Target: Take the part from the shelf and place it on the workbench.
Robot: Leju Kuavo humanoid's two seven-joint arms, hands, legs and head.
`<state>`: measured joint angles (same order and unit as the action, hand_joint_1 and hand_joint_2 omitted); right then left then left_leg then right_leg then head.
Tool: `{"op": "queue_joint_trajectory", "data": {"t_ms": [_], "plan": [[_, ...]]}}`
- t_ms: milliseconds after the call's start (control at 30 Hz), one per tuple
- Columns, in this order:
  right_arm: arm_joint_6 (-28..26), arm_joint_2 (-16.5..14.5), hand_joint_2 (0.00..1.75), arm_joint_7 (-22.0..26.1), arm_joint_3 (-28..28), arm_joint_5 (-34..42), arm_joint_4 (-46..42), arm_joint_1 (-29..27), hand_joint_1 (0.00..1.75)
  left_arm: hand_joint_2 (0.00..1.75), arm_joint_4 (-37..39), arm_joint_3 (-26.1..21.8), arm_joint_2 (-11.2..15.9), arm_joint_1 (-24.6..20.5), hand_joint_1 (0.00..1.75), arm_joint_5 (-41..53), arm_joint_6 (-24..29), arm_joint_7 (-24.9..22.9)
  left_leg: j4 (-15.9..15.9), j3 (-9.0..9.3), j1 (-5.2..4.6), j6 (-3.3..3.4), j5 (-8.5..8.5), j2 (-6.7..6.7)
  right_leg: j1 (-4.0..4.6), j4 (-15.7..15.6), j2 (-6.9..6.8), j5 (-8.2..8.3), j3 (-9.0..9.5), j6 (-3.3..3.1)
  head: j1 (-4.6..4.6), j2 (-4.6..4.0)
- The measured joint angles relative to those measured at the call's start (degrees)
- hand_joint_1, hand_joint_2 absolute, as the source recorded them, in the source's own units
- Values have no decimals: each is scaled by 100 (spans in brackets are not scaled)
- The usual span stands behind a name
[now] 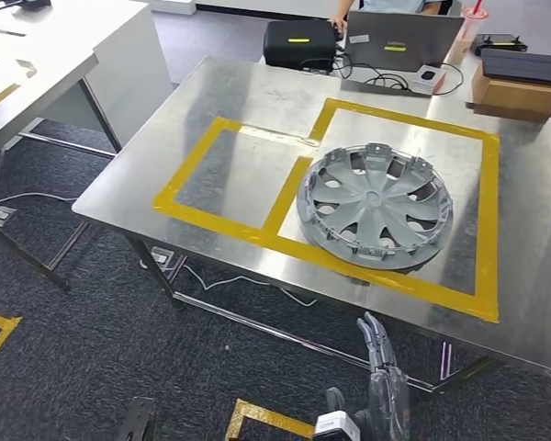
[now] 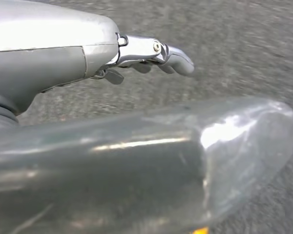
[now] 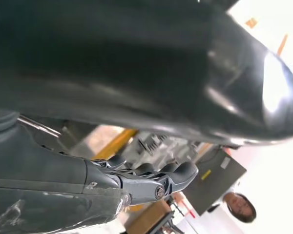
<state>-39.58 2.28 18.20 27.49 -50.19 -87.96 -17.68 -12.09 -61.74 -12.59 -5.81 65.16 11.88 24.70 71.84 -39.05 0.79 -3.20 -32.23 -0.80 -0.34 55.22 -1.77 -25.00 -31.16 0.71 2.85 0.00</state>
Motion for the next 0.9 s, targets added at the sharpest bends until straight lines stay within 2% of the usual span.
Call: {"op": "queue_joint_trajectory", "data": {"t_ms": [33, 67, 100, 133, 167, 200, 267, 300, 333, 367, 400, 433, 467, 500, 533, 567, 600, 633, 667, 700, 733, 800, 833, 867, 900], "plan": [[0, -75, 0, 102, -100, 7, 107, -21, 0, 0, 0, -24, 0, 1, 0, -18, 5, 0, -22, 117, 14, -21, 148, 19, -4, 20, -66, 55, -91, 19, 2, 0], [0, -166, 0, 230, -223, 27, 227, -48, 0, 0, 0, -47, 0, 0, 0, -40, 11, 1, -240, 337, 30, -45, 323, 71, -11, 53, -128, 100, -177, 45, 3, 0], [-1, -261, 0, 371, -357, 63, 347, -74, 0, 0, 0, -66, -7, -5, 0, -56, 14, 2, -606, 640, 49, -75, 421, 194, -10, 98, -190, 132, -253, 76, 11, 0], [-2, -359, 0, 511, -495, 104, 464, -101, 0, 0, 0, -80, -13, -19, 0, -69, 18, 4, -1019, 937, 47, -84, 431, 312, -6, 153, -252, 156, -318, 110, 27, 0], [-4, -454, 0, 639, -630, 144, 576, -122, 0, 0, 0, -89, -21, -37, 0, -81, 20, 7, -1352, 1146, 41, -59, 381, 413, 6, 202, -313, 181, -365, 146, 37, 0], [-5, -542, 0, 748, -756, 176, 684, -138, 0, 0, 0, -100, -28, -52, 0, -87, 21, 11, -1558, 1247, 24, -12, 318, 463, 15, 231, -376, 212, -393, 175, 45, 0], [-7, -688, 0, 883, -961, 209, 879, -157, 0, 0, 0, -130, -27, -42, 0, -95, 24, 16, -1635, 1188, -10, 143, 328, 382, -4, 230, -481, 286, -412, 235, 40, 0], [-7, -744, 0, 913, -1043, 219, 965, -161, 0, 0, 0, -149, -24, -22, 0, -98, 25, 17, -1634, 1135, -20, 208, 376, 332, -26, 254, -434, 239, -434, 265, 37, 0], [-7, -794, 0, 928, -1122, 242, 1045, -165, 0, 0, 0, -167, -21, -6, 0, -106, 27, 17, -1634, 1073, -25, 269, 432, 286, -44, 357, -324, 90, -481, 293, 33, 0], [-7, -848, 0, 959, -1213, 281, 1139, -166, 0, 0, 0, -185, -17, -3, 0, -119, 28, 17, -1637, 999, -27, 320, 495, 233, -49, 575, -170, -153, -556, 310, 23, 0], [-7, -909, 0, 1031, -1343, 329, 1278, -156, 0, 0, 0, -202, -16, -9, 0, -135, 29, 17, -1637, 913, -35, 352, 561, 169, -45, 909, -8, -463, -653, 310, 6, 0], [-6, -989, 0, 1169, -1527, 412, 1473, -130, 0, 0, 0, -219, -15, -17, 0, -153, 30, 18, -1636, 822, -47, 374, 631, 97, -29, 1290, 90, -726, -746, 292, -8, 0], [-4, -1070, 0, 1369, -1762, 516, 1723, -76, 0, 0, 0, -236, -15, -19, 0, -173, 30, 19, -1634, 730, -63, 386, 703, 22, -7, 1620, 142, -882, -802, 264, -20, 0], [-1, -1151, 0, 1604, -2056, 646, 2029, 6, 0, 0, 0, -257, -15, -16, 0, -190, 30, 19, -1632, 640, -79, 393, 774, -53, 18, 1807, 168, -908, -787, 231, -25, 0], [3, -1231, 0, 1816, -2362, 786, 2329, 99, 0, 0, 0, -280, -15, -10, 0, -207, 30, 21, -1628, 561, -91, 395, 841, -127, 43, 1785, 186, -814, -674, 194, -25, 0], [8, -1288, 0, 1973, -2649, 900, 2597, 192, 0, 0, 0, -303, -15, -6, 0, -219, 30, 23, -1626, 492, -99, 392, 901, -204, 67, 1557, 218, -657, -459, 154, -25, 0], [18, -1330, 0, 2068, -2913, 992, 2831, 279, 0, 0, 0, -321, -20, -6, 0, -225, 32, 26, -1624, 436, -99, 385, 958, -279, 89, 1158, 324, -531, -158, 105, -25, 0], [50, -1362, 0, 2110, -3127, 1067, 3028, 357, 0, 0, 0, -336, -33, -15, 0, -235, 52, 29, -1622, 391, -102, 370, 1009, -352, 96, 705, 477, -485, 163, 54, -23, 0], [104, -1381, 0, 2134, -3310, 1156, 3219, 441, 0, 0, 0, -348, -55, -31, 0, -254, 90, 30, -1619, 357, -98, 348, 1058, -416, 104, 332, 611, -491, 400, 24, -24, 1], [185, -1399, 0, 2147, -3470, 1273, 3418, 539, 0, 0, 0, -362, -82, -52, 0, -283, 138, 29, -1619, 330, -90, 319, 1108, -474, 112, 87, 710, -537, 538, 6, -25, 1], [300, -1422, 0, 2155, -3615, 1417, 3615, 634, 0, 0, 0, -381, -111, -72, 0, -324, 186, 32, -1625, 307, -85, 283, 1156, -536, 118, -9, 715, -565, 574, 1, -24, 1], [600, -1464, 0, 2163, -3872, 1774, 3933, 770, 0, 0, 0, -429, -155, -90, 0, -429, 227, 87, -1646, 270, -74, 216, 1232, -642, 115, -28, 575, -517, 531, -10, -27, 1], [787, -1483, 0, 2164, -3985, 1971, 4044, 799, 0, 0, 0, -461, -171, -88, 0, -501, 218, 156, -1595, 230, -77, 189, 1173, -597, 100, -40, 495, -477, 513, -26, -24, 1], [976, -1499, 0, 2168, -4073, 2161, 4123, 816, 0, 0, 0, -498, -181, -85, 0, -593, 191, 256, -1441, 155, -80, 165, 1017, -488, 83, -55, 410, -435, 490, -43, -10, 0], [1161, -1514, 0, 2170, -4146, 2348, 4196, 833, 0, 0, 0, -556, -185, -86, 0, -730, 139, 401, -1159, 40, -79, 143, 775, -328, 71, -62, 320, -399, 457, -52, 7, 0]]}}
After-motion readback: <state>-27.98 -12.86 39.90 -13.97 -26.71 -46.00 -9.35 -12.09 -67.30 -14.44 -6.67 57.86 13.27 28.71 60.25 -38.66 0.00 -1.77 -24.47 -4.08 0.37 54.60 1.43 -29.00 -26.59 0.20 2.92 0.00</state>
